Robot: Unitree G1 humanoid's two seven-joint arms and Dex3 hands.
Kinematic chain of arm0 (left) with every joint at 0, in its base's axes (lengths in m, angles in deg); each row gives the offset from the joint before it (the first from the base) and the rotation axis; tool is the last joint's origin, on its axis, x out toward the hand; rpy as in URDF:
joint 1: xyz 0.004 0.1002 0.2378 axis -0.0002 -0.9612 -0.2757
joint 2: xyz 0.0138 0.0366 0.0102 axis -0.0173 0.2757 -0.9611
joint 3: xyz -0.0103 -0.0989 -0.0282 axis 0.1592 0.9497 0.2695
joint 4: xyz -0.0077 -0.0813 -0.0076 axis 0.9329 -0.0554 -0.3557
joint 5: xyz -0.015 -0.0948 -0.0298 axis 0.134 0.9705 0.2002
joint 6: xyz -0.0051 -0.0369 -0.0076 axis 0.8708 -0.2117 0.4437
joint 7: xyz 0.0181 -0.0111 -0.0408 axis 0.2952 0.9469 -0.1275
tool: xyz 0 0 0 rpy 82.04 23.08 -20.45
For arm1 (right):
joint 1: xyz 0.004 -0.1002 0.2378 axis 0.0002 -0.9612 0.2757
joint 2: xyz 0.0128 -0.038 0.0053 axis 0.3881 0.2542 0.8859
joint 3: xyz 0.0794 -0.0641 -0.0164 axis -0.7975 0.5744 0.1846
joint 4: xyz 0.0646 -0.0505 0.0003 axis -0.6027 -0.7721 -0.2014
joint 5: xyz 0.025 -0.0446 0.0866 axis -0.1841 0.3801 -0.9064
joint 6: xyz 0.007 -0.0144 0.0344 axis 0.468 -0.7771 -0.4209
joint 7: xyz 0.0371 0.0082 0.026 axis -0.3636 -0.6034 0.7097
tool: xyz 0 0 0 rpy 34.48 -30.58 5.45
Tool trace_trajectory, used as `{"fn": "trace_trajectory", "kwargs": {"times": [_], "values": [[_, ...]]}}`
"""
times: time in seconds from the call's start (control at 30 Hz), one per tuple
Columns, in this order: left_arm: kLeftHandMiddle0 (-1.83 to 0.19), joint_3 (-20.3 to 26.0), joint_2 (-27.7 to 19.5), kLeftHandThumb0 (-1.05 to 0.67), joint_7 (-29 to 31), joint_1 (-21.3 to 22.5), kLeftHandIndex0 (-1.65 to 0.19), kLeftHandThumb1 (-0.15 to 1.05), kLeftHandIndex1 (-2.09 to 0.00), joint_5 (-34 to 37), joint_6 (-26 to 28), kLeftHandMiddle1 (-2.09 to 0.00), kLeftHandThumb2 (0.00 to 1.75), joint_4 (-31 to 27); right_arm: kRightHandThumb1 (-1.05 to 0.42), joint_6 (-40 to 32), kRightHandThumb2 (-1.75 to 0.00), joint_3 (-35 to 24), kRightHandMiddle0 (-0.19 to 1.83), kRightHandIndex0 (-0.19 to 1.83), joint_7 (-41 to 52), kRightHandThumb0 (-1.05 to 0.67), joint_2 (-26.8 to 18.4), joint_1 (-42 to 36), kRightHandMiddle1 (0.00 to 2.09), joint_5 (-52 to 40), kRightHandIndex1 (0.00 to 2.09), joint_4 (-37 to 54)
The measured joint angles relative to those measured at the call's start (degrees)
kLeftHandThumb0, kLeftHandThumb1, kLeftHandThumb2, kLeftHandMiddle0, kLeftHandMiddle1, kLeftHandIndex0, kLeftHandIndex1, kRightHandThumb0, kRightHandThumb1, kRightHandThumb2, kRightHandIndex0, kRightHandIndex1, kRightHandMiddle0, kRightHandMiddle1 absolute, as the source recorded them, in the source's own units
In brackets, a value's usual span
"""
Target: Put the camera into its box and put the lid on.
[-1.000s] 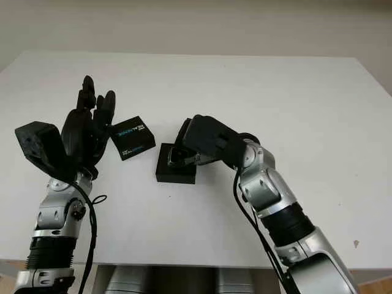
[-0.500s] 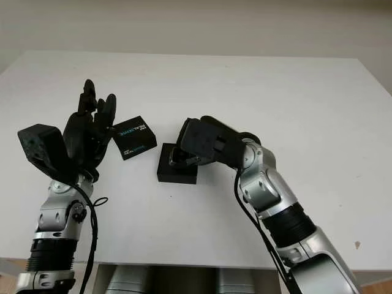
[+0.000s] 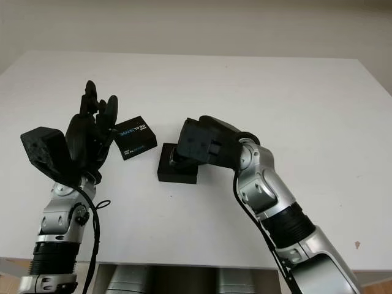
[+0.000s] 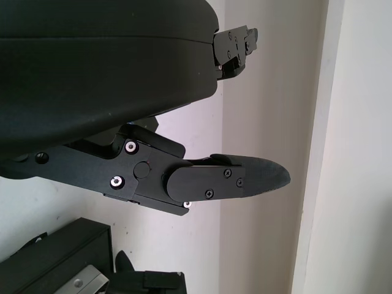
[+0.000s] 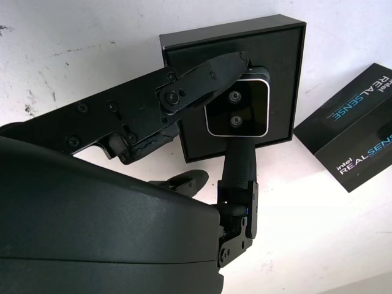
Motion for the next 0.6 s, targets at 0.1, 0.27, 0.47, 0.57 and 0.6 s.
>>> {"fn": "trace_trajectory", "kwargs": {"times": [0.1,0.27,0.47,0.57,0.6], "values": [[0.19,-0.1,0.0,-0.69,-0.23,-0.12,0.19,1.05,0.0,-0.08,0.02,-0.01,0.41,-0.24,-0.97,-0.06,-0.06,0.23,0.34,0.49,-0.13,-0.36,0.01,-0.01,1.76,0.63,0.1,0.25],[0.19,-0.14,0.04,-0.7,-0.5,-0.43,0.19,1.05,0.0,-0.09,0.03,-0.02,0.4,-0.44,-0.99,0.06,-0.06,0.3,0.33,0.49,-0.54,-0.35,0.08,-0.07,1.82,0.81,0.09,0.26],[0.19,-0.14,0.11,-0.68,-0.58,-0.77,0.19,1.05,0.0,-0.05,0.24,-0.01,0.41,-0.55,-1.0,1.67,-0.06,0.24,0.27,0.46,-0.46,-0.41,-0.1,-0.33,1.84,0.66,0.08,0.37],[0.19,-0.14,0.11,-0.69,-0.63,-0.8,0.19,1.05,0.0,-0.05,0.42,-0.01,0.41,-0.64,-0.98,3.88,-0.05,-0.25,0.02,0.28,1.37,-0.49,-1.28,-0.94,1.42,-0.46,0.03,0.76],[0.19,-0.14,0.11,-0.68,-0.65,-0.81,0.19,1.05,0.0,-0.05,0.46,-0.01,0.41,-0.7,-0.98,4.52,-0.05,-0.45,0.01,0.24,2.54,-0.51,-2.11,-0.95,1.25,-0.8,0.03,0.97]]}}
